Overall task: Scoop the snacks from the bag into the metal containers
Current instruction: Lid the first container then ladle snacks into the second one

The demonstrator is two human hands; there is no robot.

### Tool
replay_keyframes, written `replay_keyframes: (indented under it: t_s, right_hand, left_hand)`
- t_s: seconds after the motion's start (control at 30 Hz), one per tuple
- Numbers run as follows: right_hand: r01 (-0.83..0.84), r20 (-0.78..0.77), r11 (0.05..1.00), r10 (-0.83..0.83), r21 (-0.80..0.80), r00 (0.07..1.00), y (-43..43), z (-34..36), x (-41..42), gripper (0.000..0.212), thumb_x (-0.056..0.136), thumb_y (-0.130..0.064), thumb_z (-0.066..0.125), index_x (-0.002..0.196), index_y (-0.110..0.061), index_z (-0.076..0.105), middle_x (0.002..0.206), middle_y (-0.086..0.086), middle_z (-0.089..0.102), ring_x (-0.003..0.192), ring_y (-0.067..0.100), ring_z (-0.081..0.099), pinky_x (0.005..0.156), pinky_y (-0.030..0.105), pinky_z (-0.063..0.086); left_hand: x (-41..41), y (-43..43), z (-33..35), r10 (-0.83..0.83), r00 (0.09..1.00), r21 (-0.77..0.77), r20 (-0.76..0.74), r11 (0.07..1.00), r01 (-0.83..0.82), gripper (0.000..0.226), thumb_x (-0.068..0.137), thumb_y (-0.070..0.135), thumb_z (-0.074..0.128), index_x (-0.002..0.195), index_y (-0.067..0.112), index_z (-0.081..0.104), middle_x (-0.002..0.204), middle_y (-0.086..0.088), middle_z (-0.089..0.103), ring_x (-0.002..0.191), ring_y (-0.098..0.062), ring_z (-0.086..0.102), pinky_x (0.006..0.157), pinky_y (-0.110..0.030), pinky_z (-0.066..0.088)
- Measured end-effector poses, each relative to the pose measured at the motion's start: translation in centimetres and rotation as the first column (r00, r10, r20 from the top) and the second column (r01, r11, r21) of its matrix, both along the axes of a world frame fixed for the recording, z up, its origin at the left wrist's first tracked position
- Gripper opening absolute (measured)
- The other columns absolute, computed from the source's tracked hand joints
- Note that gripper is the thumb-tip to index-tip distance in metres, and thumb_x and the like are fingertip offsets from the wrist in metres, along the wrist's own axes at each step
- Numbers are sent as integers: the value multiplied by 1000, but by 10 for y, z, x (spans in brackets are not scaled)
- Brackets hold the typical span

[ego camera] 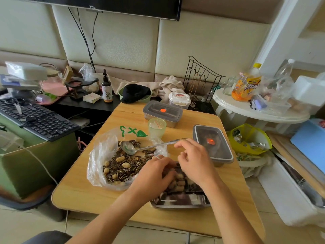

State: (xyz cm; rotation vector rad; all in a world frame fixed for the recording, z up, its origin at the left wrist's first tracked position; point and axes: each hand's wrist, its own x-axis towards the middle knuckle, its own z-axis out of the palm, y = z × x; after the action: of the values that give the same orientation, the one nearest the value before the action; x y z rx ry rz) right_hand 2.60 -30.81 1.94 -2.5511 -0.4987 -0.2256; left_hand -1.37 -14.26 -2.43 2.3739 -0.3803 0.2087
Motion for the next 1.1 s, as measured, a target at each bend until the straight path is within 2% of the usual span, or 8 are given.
replay_keyframes:
  t_s: [0.17,0.3,0.4,0.57,0.7,0.8,0.93,1.1]
  right_hand:
    - [-48,-93,998,53,51,994,36,-5,27,58,96,-3,51,151,-20,47,156,-9,40,128,17,55,108,33,46]
    - [-69,-140,990,86,122,986,63,-3,50,68,96,-4,52,159,-22,34,164,-8,31,136,21,50,115,41,44]
    - [-77,-198,993,94,91,976,78,-3,71,65,98,-5,50,159,-20,34,164,-3,34,146,20,38,119,37,36]
    - [-40,-227,994,15,-106,974,97,-11,93,57,98,-7,49,153,-22,44,150,7,47,133,27,50,103,40,46]
    - [-3,-201,987,-30,-160,979,104,-12,105,57,97,-7,48,151,-24,49,144,11,55,125,32,57,98,43,51]
    - [20,-211,981,-60,-191,976,109,-12,109,48,100,-12,48,147,-17,55,140,15,61,124,35,58,100,44,51]
    - [56,-213,986,-89,-159,973,110,-15,110,38,97,-13,52,132,-11,66,128,15,68,114,35,61,92,42,54]
    - [130,-200,989,-114,70,973,106,-13,108,39,97,-10,53,131,-17,71,134,2,69,119,25,65,102,41,54]
  left_hand:
    - [7,16,8,135,991,-222,-3,966,-132,19,92,10,65,99,24,76,89,15,73,85,-4,67,78,-27,54]
    - [13,33,10,208,974,-309,-90,924,-225,18,96,9,64,98,22,76,89,15,74,83,-3,69,76,-23,56]
    - [17,43,12,209,962,-381,-177,887,-263,22,97,9,62,95,26,75,86,12,75,78,-8,71,75,-31,59]
    - [26,57,17,242,946,-391,-218,866,-311,24,97,9,58,91,26,74,78,3,75,69,-25,69,64,-41,57]
    - [35,68,17,290,929,-337,-229,872,-355,24,96,11,60,89,29,73,82,8,75,70,-18,70,65,-36,58]
    - [41,74,15,313,915,-328,-253,863,-385,22,97,11,60,92,27,73,86,8,74,72,-19,71,64,-33,58]
    - [45,80,13,332,898,-347,-287,838,-421,23,98,11,59,93,28,73,90,9,73,72,-13,72,67,-30,61]
    - [45,83,13,343,888,-382,-308,810,-445,25,98,8,58,93,28,73,94,8,74,72,-8,72,72,-37,64]
